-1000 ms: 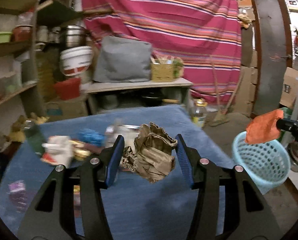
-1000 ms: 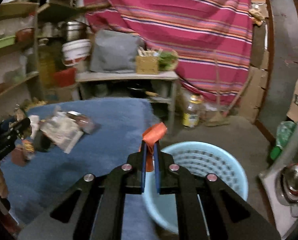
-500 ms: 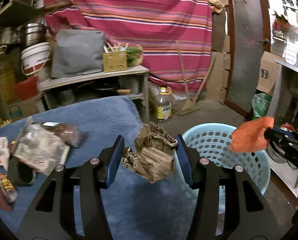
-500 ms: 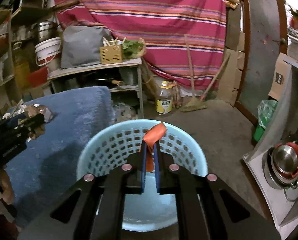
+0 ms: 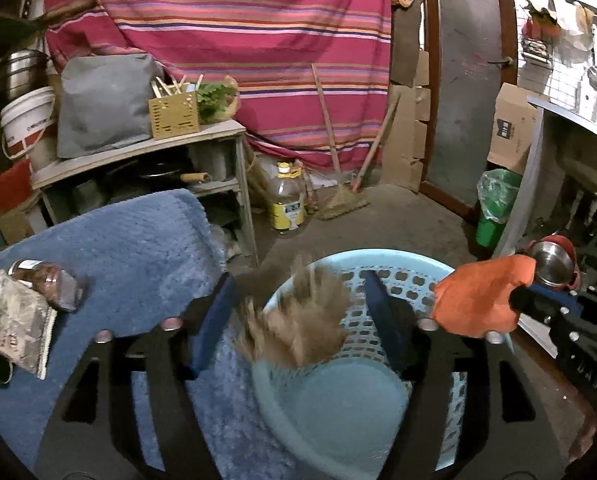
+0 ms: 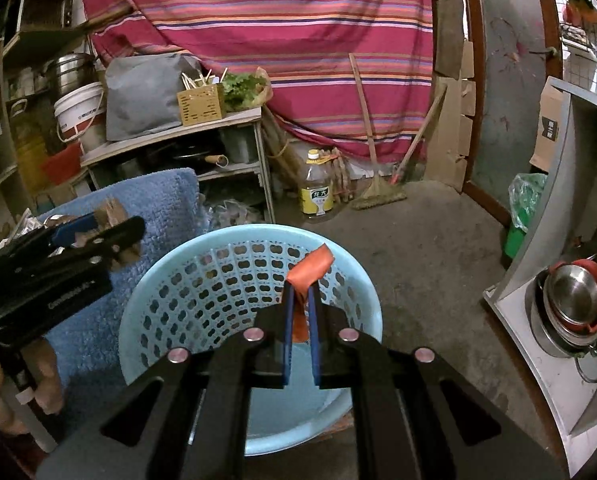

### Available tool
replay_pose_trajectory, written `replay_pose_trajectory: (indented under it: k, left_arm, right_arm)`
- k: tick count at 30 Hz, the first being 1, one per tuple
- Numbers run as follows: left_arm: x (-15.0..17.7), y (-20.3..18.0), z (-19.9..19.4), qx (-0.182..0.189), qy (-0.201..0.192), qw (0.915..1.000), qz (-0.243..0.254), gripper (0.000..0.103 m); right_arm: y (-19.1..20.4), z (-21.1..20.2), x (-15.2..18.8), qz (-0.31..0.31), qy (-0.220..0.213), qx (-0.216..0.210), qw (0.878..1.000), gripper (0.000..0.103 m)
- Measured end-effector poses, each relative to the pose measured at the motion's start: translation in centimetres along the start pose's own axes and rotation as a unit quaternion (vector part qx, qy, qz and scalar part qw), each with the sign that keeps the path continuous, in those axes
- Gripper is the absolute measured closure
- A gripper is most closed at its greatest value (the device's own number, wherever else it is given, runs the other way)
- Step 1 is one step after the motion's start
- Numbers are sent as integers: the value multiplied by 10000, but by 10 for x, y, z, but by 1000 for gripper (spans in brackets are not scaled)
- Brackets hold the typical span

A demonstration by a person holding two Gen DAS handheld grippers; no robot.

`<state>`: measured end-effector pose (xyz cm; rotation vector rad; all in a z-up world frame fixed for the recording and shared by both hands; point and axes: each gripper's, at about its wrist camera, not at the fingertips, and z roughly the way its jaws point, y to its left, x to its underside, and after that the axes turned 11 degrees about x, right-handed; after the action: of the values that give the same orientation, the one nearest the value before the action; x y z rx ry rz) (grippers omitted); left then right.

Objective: Collect trash
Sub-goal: 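Carry both items over the blue basket and open both tools to drop them, then grasp the maroon scouring pad with the left tool and lift it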

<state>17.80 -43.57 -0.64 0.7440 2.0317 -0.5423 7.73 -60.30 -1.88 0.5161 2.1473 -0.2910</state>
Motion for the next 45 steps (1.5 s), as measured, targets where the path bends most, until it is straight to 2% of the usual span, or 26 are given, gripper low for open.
replay_pose_trajectory:
  k: [8, 13, 15, 16, 17, 22, 27, 29, 35, 41, 45]
  left_arm:
    - [-2, 15, -20, -347, -227, 9991, -88, 12]
    - [4, 39, -44, -631, -277, 9975, -170, 8]
    - [7, 50, -56, -719, -306, 9967, -218, 7]
    - [8, 56, -60, -760, -313, 9963, -232, 6]
    - [10, 61, -66, -826, -326, 9958, -242, 6]
    - [21, 89, -100, -1150, -379, 9921, -312, 6]
    - [37, 128, -140, -1463, -405, 9875, -419, 6]
    - [45, 141, -155, -1608, -418, 9852, -424, 6]
    - [71, 190, -200, -2112, -415, 9750, -554, 6]
    - [102, 241, -229, -2529, -372, 9630, -858, 5]
    - [119, 268, -236, -2678, -235, 9581, -988, 5]
  right_arm:
    - [11, 4, -1, -55, 66, -25, 10000, 96]
    - [28, 11, -2, -133, 173, -55, 9997, 93]
    - [34, 13, -3, -102, 244, -39, 9996, 77]
    - [36, 14, -2, -77, 256, 0, 9996, 49]
    - [37, 14, -1, -59, 257, 22, 9996, 35]
    - [49, 15, 4, -124, 333, 229, 9991, 35]
    - [70, -2, 1, -206, 115, 293, 9993, 23]
    - [86, -18, -1, -234, -86, 185, 9995, 18]
    - [145, -53, -6, -404, -456, -362, 9975, 14]
    - [209, -63, 0, -369, -505, -904, 9939, 13]
    - [249, -60, 8, -632, -496, -980, 9919, 13]
